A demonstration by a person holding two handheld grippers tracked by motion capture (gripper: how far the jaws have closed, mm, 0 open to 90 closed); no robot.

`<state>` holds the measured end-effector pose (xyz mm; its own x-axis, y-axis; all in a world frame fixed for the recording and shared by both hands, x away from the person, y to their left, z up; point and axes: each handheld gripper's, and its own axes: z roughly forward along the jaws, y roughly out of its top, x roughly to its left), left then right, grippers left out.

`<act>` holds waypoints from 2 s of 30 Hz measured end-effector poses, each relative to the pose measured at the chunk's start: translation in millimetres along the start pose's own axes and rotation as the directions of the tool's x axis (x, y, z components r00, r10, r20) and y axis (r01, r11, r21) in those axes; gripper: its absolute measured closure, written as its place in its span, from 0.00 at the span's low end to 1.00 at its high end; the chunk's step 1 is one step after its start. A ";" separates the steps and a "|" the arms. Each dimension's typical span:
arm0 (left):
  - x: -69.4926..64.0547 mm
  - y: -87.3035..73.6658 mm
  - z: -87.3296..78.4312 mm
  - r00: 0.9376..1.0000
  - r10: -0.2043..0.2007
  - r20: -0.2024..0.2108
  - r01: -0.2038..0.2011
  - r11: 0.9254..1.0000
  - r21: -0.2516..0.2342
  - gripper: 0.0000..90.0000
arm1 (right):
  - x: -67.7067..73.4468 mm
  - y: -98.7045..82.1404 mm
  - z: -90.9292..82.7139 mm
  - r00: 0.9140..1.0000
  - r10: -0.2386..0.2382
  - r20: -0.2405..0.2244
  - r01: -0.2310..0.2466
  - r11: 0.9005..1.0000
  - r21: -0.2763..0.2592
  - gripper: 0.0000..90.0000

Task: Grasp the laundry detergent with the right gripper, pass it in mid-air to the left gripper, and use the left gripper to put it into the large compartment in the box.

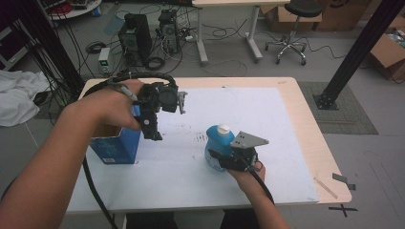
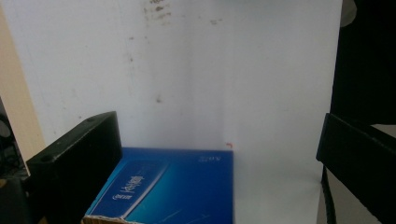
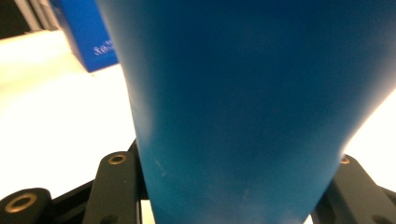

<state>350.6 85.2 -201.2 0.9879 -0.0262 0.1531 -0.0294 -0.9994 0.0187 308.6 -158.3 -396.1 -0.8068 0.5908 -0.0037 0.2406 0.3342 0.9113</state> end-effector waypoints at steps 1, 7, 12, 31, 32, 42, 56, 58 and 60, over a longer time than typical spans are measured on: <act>-0.3 0.6 -0.8 1.000 0.005 0.002 -0.005 1.000 0.004 0.01 | -0.5 3.4 -1.5 1.000 -0.009 -0.018 0.009 1.000 -0.002 0.52; -3.6 3.4 -3.5 1.000 0.010 0.011 -0.010 1.000 -0.001 0.00 | -4.2 25.5 -10.5 0.984 -0.100 -0.147 0.102 0.995 0.003 0.52; -5.7 6.1 -3.9 1.000 0.019 0.013 -0.019 1.000 -0.003 0.00 | -2.9 36.9 -11.6 0.953 -0.172 -0.250 0.184 0.983 0.026 0.52; -23.5 27.5 -5.3 0.998 0.051 0.042 -0.052 0.999 0.017 0.00 | 20.2 58.5 8.9 0.813 -0.323 -0.484 0.345 0.937 -0.046 0.52; -24.8 28.5 -5.2 0.998 0.053 0.044 -0.053 0.998 0.016 0.00 | 21.4 58.9 11.2 0.808 -0.326 -0.490 0.346 0.937 -0.052 0.52; -35.3 32.7 3.9 0.995 0.051 0.086 -0.052 0.999 0.013 0.00 | 30.8 58.8 30.0 0.778 -0.333 -0.532 0.347 0.935 -0.078 0.52; -43.6 31.1 23.3 0.992 0.038 0.123 -0.037 0.999 -0.010 0.00 | 38.9 54.8 49.6 0.763 -0.319 -0.563 0.320 0.942 -0.101 0.52; -44.6 31.5 25.8 0.992 0.040 0.121 -0.039 0.999 -0.011 0.00 | 39.5 54.2 52.0 0.762 -0.312 -0.567 0.311 0.945 -0.102 0.52; -45.7 31.5 27.4 0.992 0.041 0.121 -0.040 0.999 -0.012 0.00 | 40.3 53.5 54.4 0.763 -0.303 -0.571 0.304 0.948 -0.097 0.52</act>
<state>308.7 54.3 -234.7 0.9970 -0.0695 0.0330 -0.0703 -0.9972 0.0249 318.3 -76.7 -369.9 -0.9966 -0.0699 -0.0438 -0.0694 0.4245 0.9028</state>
